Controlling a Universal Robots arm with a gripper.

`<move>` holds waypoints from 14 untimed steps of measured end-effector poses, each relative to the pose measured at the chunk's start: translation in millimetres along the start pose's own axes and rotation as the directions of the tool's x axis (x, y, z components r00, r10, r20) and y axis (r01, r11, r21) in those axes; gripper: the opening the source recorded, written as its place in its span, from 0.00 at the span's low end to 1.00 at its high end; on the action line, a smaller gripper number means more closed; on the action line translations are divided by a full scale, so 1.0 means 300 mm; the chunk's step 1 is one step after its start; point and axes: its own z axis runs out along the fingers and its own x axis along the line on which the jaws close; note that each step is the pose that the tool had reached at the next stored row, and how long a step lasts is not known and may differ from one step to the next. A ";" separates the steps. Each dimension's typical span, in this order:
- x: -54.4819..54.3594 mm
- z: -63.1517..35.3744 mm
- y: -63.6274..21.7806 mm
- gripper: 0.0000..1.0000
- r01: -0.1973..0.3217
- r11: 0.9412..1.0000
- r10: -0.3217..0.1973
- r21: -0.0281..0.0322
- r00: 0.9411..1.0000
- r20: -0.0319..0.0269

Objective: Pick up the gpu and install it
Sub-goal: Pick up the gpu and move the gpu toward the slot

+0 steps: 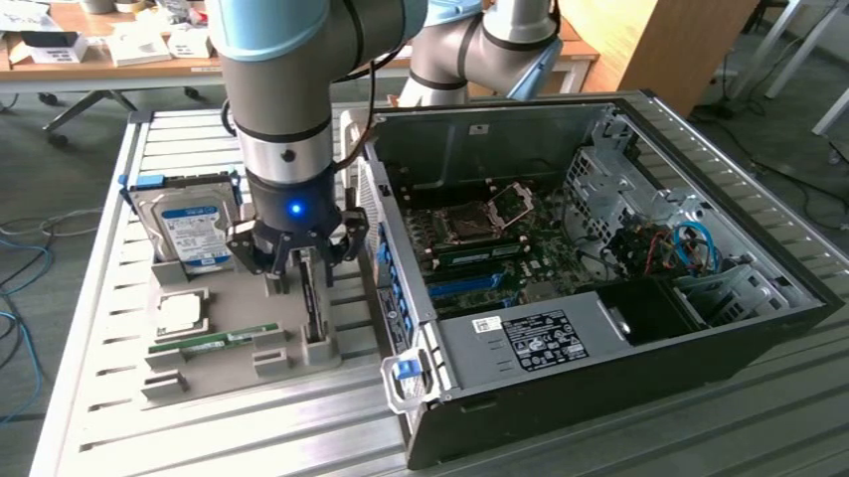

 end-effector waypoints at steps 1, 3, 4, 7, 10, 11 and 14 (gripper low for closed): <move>0.000 0.001 0.000 0.55 0.000 1.000 0.000 0.000 1.000 0.000; 0.000 0.007 0.000 0.55 0.000 1.000 0.000 0.000 1.000 0.000; 0.001 0.011 0.000 0.55 0.000 1.000 0.000 0.000 1.000 0.000; 0.001 0.023 0.001 0.55 0.000 1.000 0.000 0.000 1.000 0.000; 0.002 0.024 0.001 0.55 0.000 1.000 0.000 0.000 1.000 0.000; 0.001 0.024 0.001 0.55 0.000 1.000 0.000 0.000 1.000 0.000; 0.001 0.025 0.001 0.55 0.000 1.000 0.000 0.000 1.000 0.000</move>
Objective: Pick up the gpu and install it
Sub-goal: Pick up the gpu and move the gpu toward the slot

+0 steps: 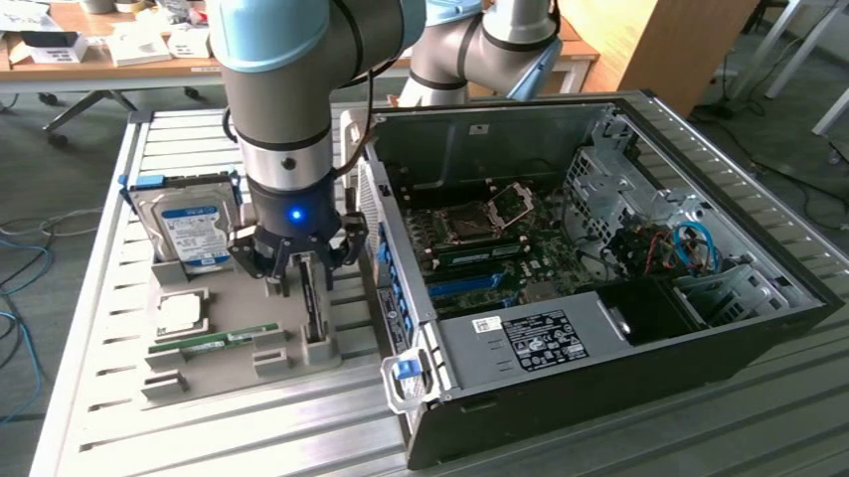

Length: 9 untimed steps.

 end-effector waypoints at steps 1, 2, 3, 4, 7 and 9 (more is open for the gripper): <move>0.000 0.000 0.000 0.55 0.000 1.000 0.000 0.000 1.000 0.000; 0.000 0.000 0.000 0.55 0.000 1.000 0.000 0.000 1.000 0.000; 0.000 0.000 0.000 0.55 0.000 1.000 0.000 0.000 1.000 0.000; 0.000 0.000 0.000 0.53 0.000 1.000 0.000 0.000 1.000 0.000; 0.000 0.000 0.000 0.46 0.000 1.000 0.000 0.000 1.000 0.000; 0.000 0.000 0.000 0.46 0.000 1.000 0.000 0.000 1.000 0.000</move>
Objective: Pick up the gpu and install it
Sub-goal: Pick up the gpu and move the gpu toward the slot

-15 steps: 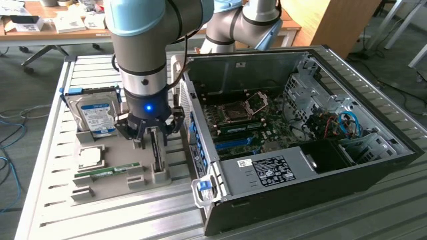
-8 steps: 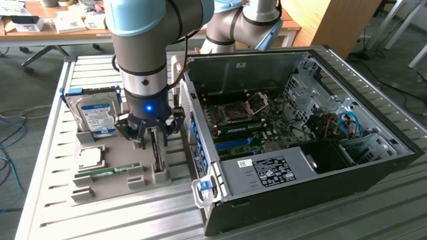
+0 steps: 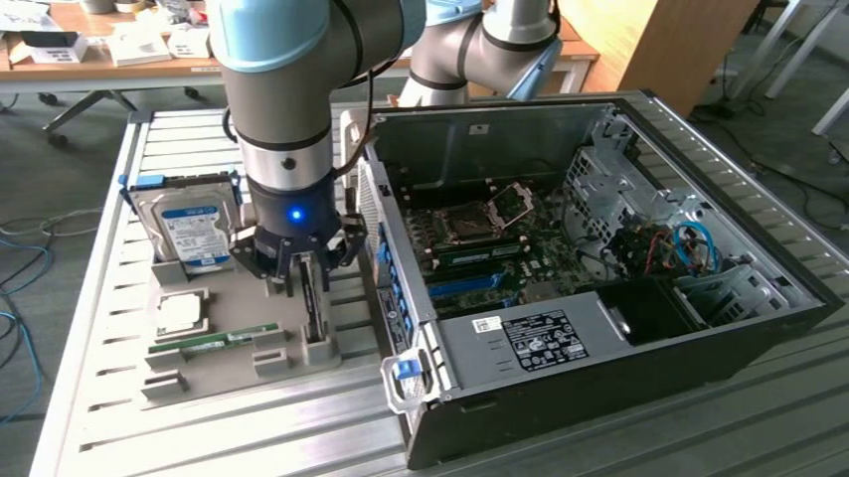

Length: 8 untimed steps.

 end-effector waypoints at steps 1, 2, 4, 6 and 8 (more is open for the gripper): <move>0.000 0.000 0.000 0.46 0.000 1.000 0.000 0.000 1.000 0.000; 0.000 0.000 0.000 0.46 0.000 1.000 0.000 0.000 1.000 0.000; 0.000 0.000 0.000 0.46 0.000 1.000 0.000 0.000 1.000 0.000; 0.000 0.000 0.000 0.44 0.000 1.000 0.000 0.000 1.000 0.000; 0.000 0.000 0.000 0.38 0.000 1.000 0.000 0.000 1.000 0.000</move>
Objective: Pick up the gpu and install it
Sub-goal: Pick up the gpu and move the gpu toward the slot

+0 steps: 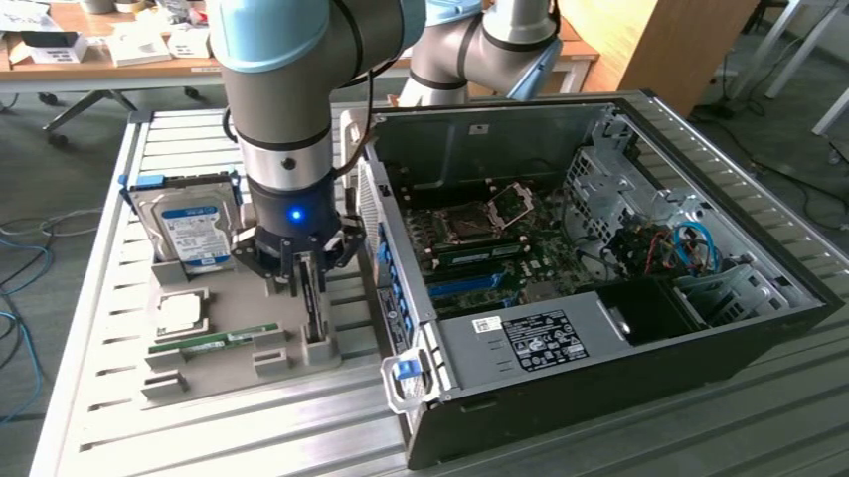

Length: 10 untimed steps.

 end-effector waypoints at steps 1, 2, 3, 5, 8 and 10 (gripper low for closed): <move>0.000 0.000 0.000 0.38 0.000 1.000 0.000 0.000 1.000 0.000; 0.000 0.000 0.000 0.38 0.000 1.000 0.000 0.000 1.000 0.000; 0.000 0.000 0.000 0.38 0.000 1.000 0.000 0.000 1.000 0.000; 0.000 0.000 0.000 0.38 0.000 1.000 0.000 0.000 1.000 0.000; -0.002 0.001 0.000 0.38 0.000 1.000 0.000 0.000 1.000 0.000; -0.003 0.000 0.000 0.38 0.000 1.000 0.000 0.000 1.000 0.000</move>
